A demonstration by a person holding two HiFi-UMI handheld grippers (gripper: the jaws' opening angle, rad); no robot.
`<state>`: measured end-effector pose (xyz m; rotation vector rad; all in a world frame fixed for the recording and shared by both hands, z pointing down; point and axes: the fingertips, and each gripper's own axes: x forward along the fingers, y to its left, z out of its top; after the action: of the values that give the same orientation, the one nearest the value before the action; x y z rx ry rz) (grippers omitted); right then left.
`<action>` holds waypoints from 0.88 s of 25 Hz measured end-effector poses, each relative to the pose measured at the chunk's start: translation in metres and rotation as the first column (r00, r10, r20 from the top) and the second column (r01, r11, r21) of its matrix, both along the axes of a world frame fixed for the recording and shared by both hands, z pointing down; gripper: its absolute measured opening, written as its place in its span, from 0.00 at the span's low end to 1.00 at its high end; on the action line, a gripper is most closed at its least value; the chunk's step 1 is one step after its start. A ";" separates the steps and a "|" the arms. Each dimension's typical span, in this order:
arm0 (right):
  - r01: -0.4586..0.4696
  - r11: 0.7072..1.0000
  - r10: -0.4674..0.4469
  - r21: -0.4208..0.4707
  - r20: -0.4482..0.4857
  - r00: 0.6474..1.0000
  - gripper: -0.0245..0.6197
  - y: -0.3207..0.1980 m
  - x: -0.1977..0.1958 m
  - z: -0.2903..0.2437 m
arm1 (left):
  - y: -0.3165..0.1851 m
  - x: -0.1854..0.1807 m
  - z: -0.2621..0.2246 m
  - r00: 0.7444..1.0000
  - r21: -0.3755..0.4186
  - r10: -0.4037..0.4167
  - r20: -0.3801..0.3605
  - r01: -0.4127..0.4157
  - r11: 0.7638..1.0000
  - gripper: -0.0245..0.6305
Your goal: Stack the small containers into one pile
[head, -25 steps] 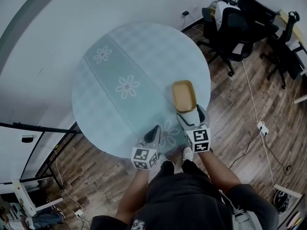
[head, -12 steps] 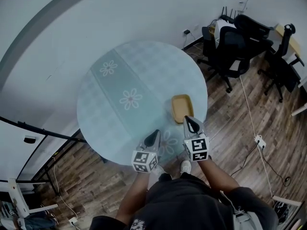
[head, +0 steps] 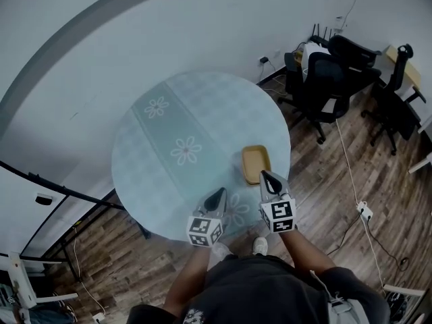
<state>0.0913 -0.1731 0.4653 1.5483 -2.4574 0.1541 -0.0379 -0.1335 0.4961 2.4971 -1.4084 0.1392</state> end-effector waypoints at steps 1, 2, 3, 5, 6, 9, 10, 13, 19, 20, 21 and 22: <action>-0.002 1.000 0.002 0.000 0.001 1.000 0.04 0.000 0.001 0.000 | -0.001 0.001 -0.001 1.000 0.003 0.002 0.000 -0.002 1.000 0.04; -0.004 1.000 0.004 -0.001 0.003 1.000 0.04 0.000 0.003 -0.001 | -0.001 0.002 -0.003 1.000 0.006 0.004 0.001 -0.004 1.000 0.04; -0.008 1.000 0.008 -0.001 0.004 1.000 0.04 0.001 0.004 -0.001 | -0.001 0.002 -0.004 1.000 0.009 0.006 0.002 -0.006 1.000 0.04; -0.015 1.000 0.015 0.000 0.005 1.000 0.04 0.001 0.006 -0.003 | -0.001 0.003 -0.006 1.000 0.014 0.008 0.002 -0.008 1.000 0.04; -0.016 1.000 0.016 0.003 0.008 1.000 0.04 0.001 0.006 -0.004 | -0.002 0.003 -0.008 1.000 0.017 0.009 0.002 -0.009 1.000 0.04; -0.015 1.000 0.015 0.010 0.017 1.000 0.04 -0.001 0.008 -0.009 | -0.005 0.004 -0.012 1.000 0.023 0.007 0.004 -0.007 1.000 0.04; -0.014 1.000 0.013 0.012 0.019 1.000 0.04 -0.001 0.008 -0.011 | -0.006 0.004 -0.013 1.000 0.025 0.007 0.004 -0.007 1.000 0.04; -0.012 1.000 0.011 0.019 0.024 1.000 0.04 -0.002 0.007 -0.014 | -0.008 0.006 -0.018 1.000 0.039 0.016 0.012 -0.017 0.999 0.04; -0.009 1.000 0.008 0.011 0.031 0.999 0.04 -0.003 0.009 -0.013 | -0.011 0.012 -0.023 0.999 0.056 0.030 0.020 -0.031 0.998 0.04; -0.007 1.000 0.007 0.008 0.029 1.000 0.04 -0.003 0.009 -0.012 | -0.012 0.012 -0.023 0.999 0.055 0.030 0.021 -0.031 0.998 0.04; -0.006 1.000 0.006 0.006 0.027 1.000 0.04 -0.003 0.010 -0.011 | -0.012 0.012 -0.022 0.999 0.055 0.029 0.021 -0.030 0.998 0.04; -0.005 1.000 0.005 0.004 0.025 1.000 0.04 -0.002 0.011 -0.010 | -0.011 0.013 -0.022 0.999 0.054 0.028 0.022 -0.029 0.998 0.04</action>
<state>0.1021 -0.1755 0.4555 1.5637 -2.4742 0.1700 -0.0249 -0.1448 0.4746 2.5676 -1.4032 0.1352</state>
